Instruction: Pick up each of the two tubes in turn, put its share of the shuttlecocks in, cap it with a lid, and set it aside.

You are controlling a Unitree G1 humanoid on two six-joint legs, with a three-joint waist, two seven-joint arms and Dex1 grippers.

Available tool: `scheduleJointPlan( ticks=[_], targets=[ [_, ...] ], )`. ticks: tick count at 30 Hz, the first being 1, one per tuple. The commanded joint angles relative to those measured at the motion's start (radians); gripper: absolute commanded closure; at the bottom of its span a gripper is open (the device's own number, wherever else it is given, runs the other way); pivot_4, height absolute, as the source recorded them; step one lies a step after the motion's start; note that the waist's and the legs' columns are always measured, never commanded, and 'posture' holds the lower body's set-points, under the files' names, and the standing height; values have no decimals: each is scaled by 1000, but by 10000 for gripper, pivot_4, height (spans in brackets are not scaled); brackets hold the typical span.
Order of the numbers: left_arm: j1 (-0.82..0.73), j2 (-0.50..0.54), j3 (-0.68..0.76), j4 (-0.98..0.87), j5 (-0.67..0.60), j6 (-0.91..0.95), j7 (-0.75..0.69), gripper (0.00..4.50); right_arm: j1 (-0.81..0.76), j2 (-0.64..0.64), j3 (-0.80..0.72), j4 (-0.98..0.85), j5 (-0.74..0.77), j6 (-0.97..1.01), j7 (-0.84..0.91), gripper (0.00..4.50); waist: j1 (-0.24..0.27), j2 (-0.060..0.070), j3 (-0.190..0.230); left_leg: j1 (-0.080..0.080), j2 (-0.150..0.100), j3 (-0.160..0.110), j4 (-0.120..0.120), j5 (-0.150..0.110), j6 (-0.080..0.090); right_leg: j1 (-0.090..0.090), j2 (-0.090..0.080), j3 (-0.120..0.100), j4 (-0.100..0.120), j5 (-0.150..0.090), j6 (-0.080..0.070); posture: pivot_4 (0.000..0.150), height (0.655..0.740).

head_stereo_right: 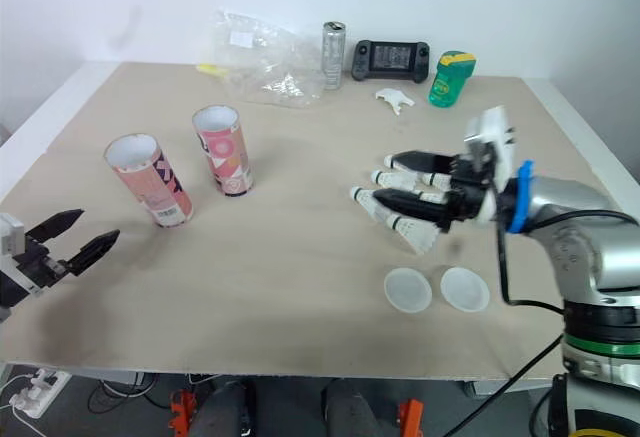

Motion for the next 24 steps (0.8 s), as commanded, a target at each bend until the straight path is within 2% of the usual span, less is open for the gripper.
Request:
scheduleJointPlan(
  ticks=[1,9,15,24],
  targets=[
    [-117,1,-71,142,67,-117,-47,0,16,49,107,-147,10,24,-29,507,4,0,0,-3,-1,0,0,0,0,-1,-1,0,0,2,-2,1500,7394],
    [-361,-6,-190,442,154,-272,-133,0,66,128,165,-252,23,30,-90,507,7,-1,0,-3,0,-2,0,0,0,-1,1,-3,1,4,2,1500,7394],
    [-498,-28,-237,614,192,-344,-166,0,77,137,152,-285,46,48,-123,507,10,-1,0,-3,0,-3,1,0,0,-1,2,-3,1,4,3,1500,7394],
    [-731,-83,-274,870,248,-433,-133,0,98,131,135,-336,81,71,-174,507,20,-1,0,-4,0,-5,2,0,0,0,3,-3,1,5,3,1500,7394]
  ],
)
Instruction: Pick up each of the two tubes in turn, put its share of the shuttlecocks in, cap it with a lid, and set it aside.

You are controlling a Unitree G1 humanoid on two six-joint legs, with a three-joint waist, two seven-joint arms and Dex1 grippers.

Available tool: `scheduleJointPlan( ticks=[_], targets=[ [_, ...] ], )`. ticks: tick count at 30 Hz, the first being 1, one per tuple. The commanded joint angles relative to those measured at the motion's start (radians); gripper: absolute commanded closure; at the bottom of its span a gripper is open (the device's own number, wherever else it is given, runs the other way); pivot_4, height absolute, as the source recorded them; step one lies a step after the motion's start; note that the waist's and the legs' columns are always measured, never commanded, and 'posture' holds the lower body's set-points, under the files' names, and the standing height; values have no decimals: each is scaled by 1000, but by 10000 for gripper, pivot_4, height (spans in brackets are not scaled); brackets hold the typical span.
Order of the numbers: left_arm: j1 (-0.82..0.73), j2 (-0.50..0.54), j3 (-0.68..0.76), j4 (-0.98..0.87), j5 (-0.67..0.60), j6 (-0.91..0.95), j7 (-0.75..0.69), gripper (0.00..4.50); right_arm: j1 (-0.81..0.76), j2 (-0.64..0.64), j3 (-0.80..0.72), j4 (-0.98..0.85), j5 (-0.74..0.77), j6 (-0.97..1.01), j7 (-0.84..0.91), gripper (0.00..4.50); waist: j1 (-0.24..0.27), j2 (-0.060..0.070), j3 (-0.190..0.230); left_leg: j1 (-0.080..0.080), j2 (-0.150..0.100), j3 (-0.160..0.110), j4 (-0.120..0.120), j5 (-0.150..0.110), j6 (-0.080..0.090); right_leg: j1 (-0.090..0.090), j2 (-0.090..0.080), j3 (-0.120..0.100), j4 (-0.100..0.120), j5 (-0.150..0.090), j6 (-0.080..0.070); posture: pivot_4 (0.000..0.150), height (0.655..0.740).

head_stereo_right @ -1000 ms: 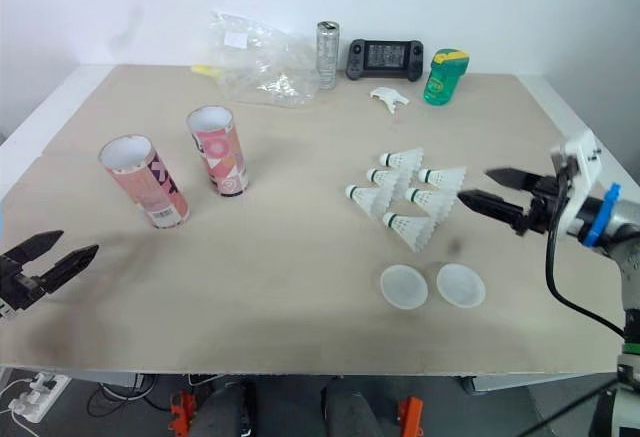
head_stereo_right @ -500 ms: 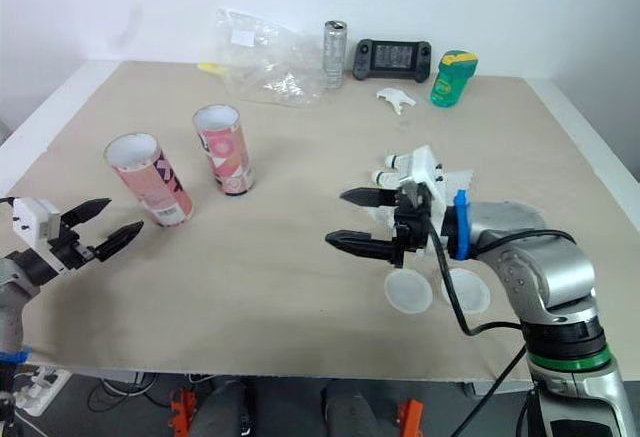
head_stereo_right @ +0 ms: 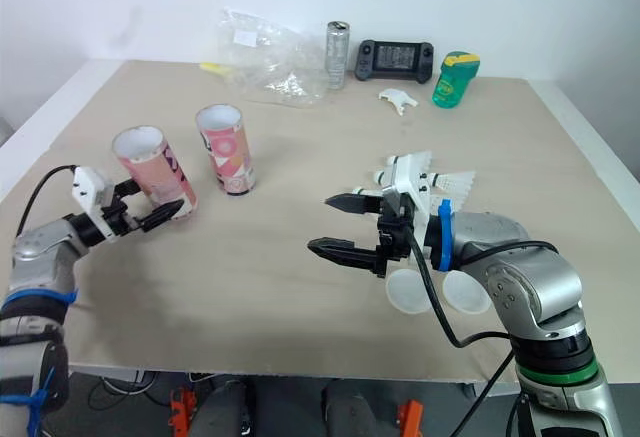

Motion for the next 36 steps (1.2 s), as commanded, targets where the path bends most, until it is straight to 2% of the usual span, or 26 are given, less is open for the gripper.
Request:
scheduleJointPlan(
  ticks=[1,6,9,12,18,22,27,29,33,36],
  targets=[
    [-55,-8,7,61,15,-42,18,0,7,-10,-36,-50,25,2,-22,507,0,0,0,0,0,0,0,0,0,0,0,0,0,0,0,1500,7394],
    [-77,-28,1,112,32,-60,17,0,21,-22,-58,-64,38,9,-44,507,1,0,0,-1,0,-2,0,0,0,0,1,0,0,0,-1,1500,7394],
    [-78,-35,4,126,38,-70,26,8505,27,-29,-62,-71,45,9,-51,0,4,0,0,-2,0,-3,0,0,0,0,1,0,0,0,-1,1500,7394],
    [-77,-38,3,129,43,-75,31,20286,28,-30,-63,-73,47,9,-54,0,5,0,0,-2,-1,-4,0,0,0,0,1,0,0,0,-1,1500,7394],
    [-64,-37,6,105,38,-75,15,20286,17,-34,-64,-65,51,4,-56,0,6,0,0,-2,-1,-4,0,0,0,0,1,-1,0,0,-1,1500,7394],
    [-19,-19,-3,18,23,-54,-51,20286,25,-52,-77,-43,32,-10,-52,0,5,0,0,-3,-1,-5,0,0,0,0,1,-1,0,0,-1,1500,7394],
    [84,39,-42,-286,-48,179,-203,20286,65,-114,-159,-20,40,-11,-36,0,6,0,0,-5,-1,-6,0,0,0,0,1,-1,0,-1,-1,1500,7394],
    [115,57,-50,-377,-70,255,-220,20286,75,-127,-171,-20,43,-11,-31,0,6,0,0,-5,-1,-6,0,0,0,0,1,-1,0,-1,-1,1500,7394],
    [218,219,-177,-673,-42,440,-377,20286,193,-215,-273,-33,44,17,1,0,6,0,0,-5,-1,-8,0,0,0,0,1,-3,0,-1,-2,1500,7394],
    [227,301,-258,-778,-4,465,-445,20286,300,-254,-344,-38,29,12,5,0,9,1,0,-5,-1,-9,0,0,0,1,0,-4,0,-3,-3,1500,7394]
  ],
)
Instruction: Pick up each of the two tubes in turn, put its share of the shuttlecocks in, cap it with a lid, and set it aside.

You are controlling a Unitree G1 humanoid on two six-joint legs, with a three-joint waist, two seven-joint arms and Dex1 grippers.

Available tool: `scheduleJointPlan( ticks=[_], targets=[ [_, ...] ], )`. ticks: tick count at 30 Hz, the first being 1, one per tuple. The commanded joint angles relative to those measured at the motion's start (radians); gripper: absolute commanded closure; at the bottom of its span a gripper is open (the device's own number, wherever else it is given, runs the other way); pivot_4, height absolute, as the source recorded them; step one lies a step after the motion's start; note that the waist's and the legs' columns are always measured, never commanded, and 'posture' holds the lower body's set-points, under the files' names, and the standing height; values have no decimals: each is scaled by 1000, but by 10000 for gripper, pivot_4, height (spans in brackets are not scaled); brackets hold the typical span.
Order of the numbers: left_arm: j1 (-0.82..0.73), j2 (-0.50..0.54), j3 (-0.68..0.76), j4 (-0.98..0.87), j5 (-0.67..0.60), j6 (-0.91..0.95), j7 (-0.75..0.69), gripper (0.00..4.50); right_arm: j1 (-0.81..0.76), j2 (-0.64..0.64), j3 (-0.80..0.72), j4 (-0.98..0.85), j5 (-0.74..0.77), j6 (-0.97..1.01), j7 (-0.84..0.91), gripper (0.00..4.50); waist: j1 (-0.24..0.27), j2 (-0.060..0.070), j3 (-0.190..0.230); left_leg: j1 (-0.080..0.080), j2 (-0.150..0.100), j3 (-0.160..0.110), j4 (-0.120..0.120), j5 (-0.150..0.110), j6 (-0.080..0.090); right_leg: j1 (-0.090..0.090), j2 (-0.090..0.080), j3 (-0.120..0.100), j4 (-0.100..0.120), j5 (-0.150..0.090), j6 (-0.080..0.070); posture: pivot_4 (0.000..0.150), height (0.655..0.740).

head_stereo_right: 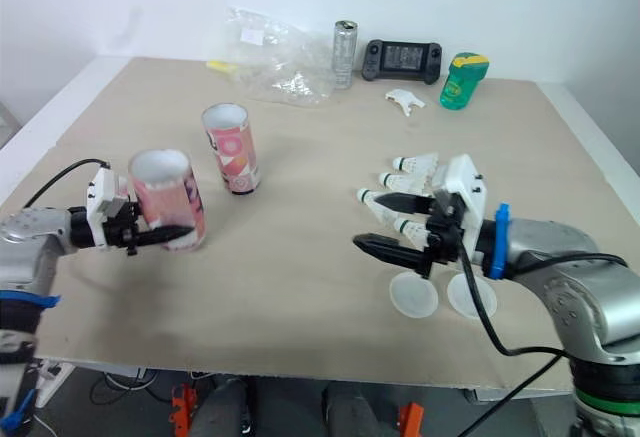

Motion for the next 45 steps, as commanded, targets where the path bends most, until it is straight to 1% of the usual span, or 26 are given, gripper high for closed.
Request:
scheduleJointPlan(
  ticks=[1,4,8,11,15,18,21,28,34,35,36,37,38,39,40,41,44,45],
  targets=[
    [-12,76,-81,-139,40,27,-89,20286,85,-35,-104,-30,-19,-18,10,0,3,0,0,0,0,0,0,0,0,0,0,0,0,0,0,1500,7394],
    [-76,102,-182,-155,82,-11,-134,20286,164,-15,-99,-7,-75,-49,-16,0,2,1,0,1,0,-1,2,0,0,1,0,-2,0,-4,1,1500,7394],
    [-151,96,-265,-110,115,-82,-137,20286,201,14,-85,22,-117,-77,-39,0,1,2,0,1,0,0,5,1,2,2,0,-1,0,-2,2,1500,7394],
    [-219,83,-356,-74,132,-130,-137,20286,257,51,-118,43,-128,-94,-52,0,2,3,0,2,0,0,8,2,3,3,-1,-1,0,-1,3,1500,7394],
    [-250,86,-408,-59,105,-138,-137,20286,285,68,-181,51,-100,-97,-51,0,4,7,-2,4,-1,1,9,2,3,8,-2,-1,0,-3,4,1500,7394],
    [-264,89,-429,-53,95,-144,-137,20286,293,69,-180,81,-126,-111,-50,0,4,8,-2,6,-2,2,9,2,3,10,-3,0,0,-3,4,1500,7394],
    [-277,86,-445,-36,112,-162,-137,20286,273,93,-145,128,-145,-128,-57,0,4,8,-2,7,-2,1,9,2,3,11,-3,0,0,-3,4,1500,7394],
    [-291,90,-466,-30,105,-168,-137,20286,139,168,-12,280,-239,-182,-111,0,3,10,-3,8,-2,1,9,2,4,11,-3,0,0,-2,4,1500,7394],
    [-285,97,-458,-58,88,-148,-137,20286,55,201,32,353,-271,-206,-119,0,4,12,-3,8,-2,2,8,2,4,11,-3,1,0,-3,5,1500,7394],
    [-283,97,-456,-62,89,-145,-137,20785,52,203,37,359,-275,-209,-118,5369,4,12,-3,8,-2,1,8,2,4,11,-3,0,0,-3,5,1500,7394],
    [-281,98,-454,-65,90,-143,-137,20785,51,203,40,363,-280,-213,-117,6381,4,12,-3,8,-2,1,7,2,4,11,-3,0,0,-3,5,1500,7394],
    [-280,98,-452,-68,90,-141,-137,20785,51,201,43,367,-284,-216,-116,10632,4,12,-3,7,-3,1,7,2,4,11,-3,1,0,-4,5,1500,7394],
    [-275,99,-448,-75,89,-136,-137,20785,55,198,45,368,-288,-221,-111,12728,4,12,-3,7,-3,1,7,2,4,11,-3,1,0,-4,6,1500,7394],
    [-270,99,-444,-82,87,-131,-137,20785,60,195,44,366,-290,-227,-106,17950,4,12,-3,7,-3,1,7,2,4,11,-3,1,0,-5,6,1500,7394],
    [-266,99,-441,-88,85,-128,-137,20785,64,193,41,363,-292,-231,-103,20808,4,12,-3,7,-3,1,7,2,4,11,-3,1,0,-5,6,1500,7394],
    [-262,98,-438,-93,85,-125,-137,20785,67,190,36,361,-293,-232,-101,26310,4,12,-3,7,-3,1,7,2,4,11,-3,1,0,-5,6,1500,7394],
    [-254,99,-435,-102,88,-123,-137,20785,69,181,28,359,-303,-238,-107,39878,4,12,-3,7,-3,1,6,2,4,11,-3,1,0,-5,6,1500,7394],
    [-252,100,-436,-105,88,-123,-137,20785,70,179,27,358,-304,-238,-107,42329,4,12,-3,7,-3,1,6,2,4,11,-3,1,0,-5,6,1500,7394]
  ],
)
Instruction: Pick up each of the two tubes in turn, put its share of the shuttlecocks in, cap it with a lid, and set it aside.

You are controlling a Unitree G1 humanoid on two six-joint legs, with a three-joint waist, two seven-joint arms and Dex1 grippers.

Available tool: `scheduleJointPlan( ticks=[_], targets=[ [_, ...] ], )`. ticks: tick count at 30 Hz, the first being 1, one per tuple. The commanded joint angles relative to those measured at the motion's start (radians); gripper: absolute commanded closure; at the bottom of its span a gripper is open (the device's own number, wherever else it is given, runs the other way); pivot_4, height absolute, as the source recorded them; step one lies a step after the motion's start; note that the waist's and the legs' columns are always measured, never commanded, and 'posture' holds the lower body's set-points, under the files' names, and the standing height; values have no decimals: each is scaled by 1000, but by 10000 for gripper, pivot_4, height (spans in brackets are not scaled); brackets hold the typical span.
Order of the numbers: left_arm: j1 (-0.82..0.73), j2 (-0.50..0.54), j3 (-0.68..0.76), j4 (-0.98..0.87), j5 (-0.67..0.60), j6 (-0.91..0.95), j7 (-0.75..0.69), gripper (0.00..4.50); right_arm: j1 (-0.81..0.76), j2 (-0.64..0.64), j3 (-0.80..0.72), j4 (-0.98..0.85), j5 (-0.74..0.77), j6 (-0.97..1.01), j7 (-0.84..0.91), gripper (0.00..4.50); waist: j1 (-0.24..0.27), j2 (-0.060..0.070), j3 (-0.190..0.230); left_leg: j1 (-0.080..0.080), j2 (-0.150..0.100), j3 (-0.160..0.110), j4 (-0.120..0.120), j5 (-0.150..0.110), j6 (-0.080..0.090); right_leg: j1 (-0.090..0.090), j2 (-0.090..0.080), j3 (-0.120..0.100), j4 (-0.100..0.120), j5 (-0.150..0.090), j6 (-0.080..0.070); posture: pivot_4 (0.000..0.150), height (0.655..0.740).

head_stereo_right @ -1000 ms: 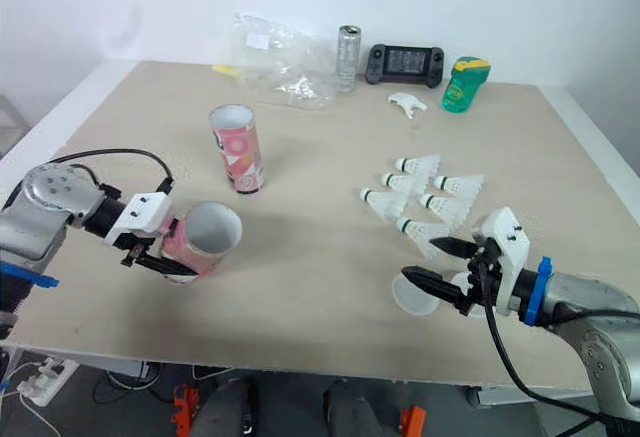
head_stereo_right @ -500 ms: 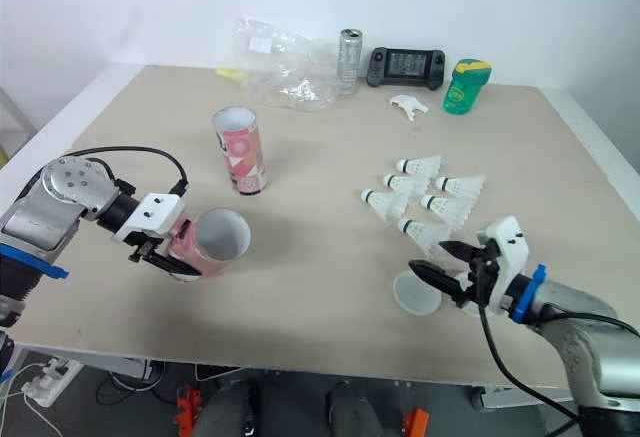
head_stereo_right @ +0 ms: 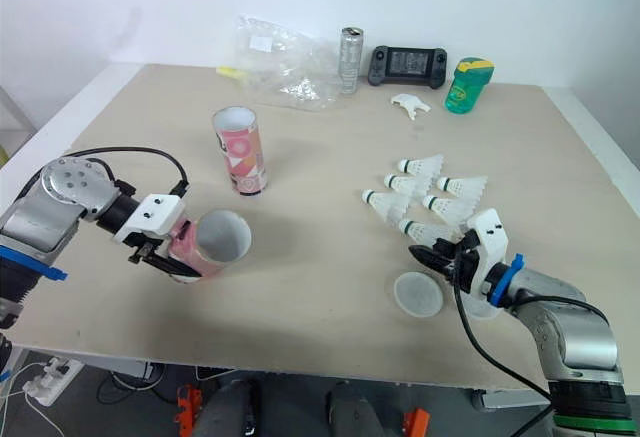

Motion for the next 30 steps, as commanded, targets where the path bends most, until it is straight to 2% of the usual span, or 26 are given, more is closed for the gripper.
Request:
scheduleJointPlan(
  ticks=[1,10,12,16,20,24,30],
  targets=[
    [20,3,-9,-39,-13,5,-2,20785,1,-27,-32,-22,-9,-22,7,44826,0,0,0,0,0,0,0,0,0,0,0,0,0,0,0,1500,7394],
    [27,1,-15,-48,-14,7,-2,20785,-6,-127,-130,-162,28,-28,53,44826,0,2,1,0,0,0,0,0,0,0,0,0,0,0,0,1500,7394],
    [27,2,-18,-47,-15,7,-2,20785,-37,-216,-157,-244,22,-37,92,44826,0,3,1,0,0,0,0,0,0,0,0,0,0,0,0,1500,7394],
    [24,4,-22,-44,-20,12,-2,20785,-156,-295,-145,-387,140,2,157,44826,-3,8,2,1,0,1,-1,0,0,0,0,1,0,0,0,1500,7394],
    [11,14,-45,-38,-44,54,-2,20785,-340,-287,159,-500,85,-19,239,44826,-5,6,1,3,1,0,-3,0,0,0,1,0,0,-1,-2,1500,7394],
    [-6,16,-57,-19,-43,80,-2,20785,-541,-188,395,-417,-53,-68,274,44826,-5,6,2,2,1,1,-3,0,0,-2,0,0,0,-2,-2,1500,7394],
    [-18,16,-64,-3,-35,112,-2,20785,-731,-30,544,-267,-148,-152,349,44826,-3,6,2,1,1,2,-4,0,0,-3,0,-1,0,-2,-3,1500,7394]
  ],
)
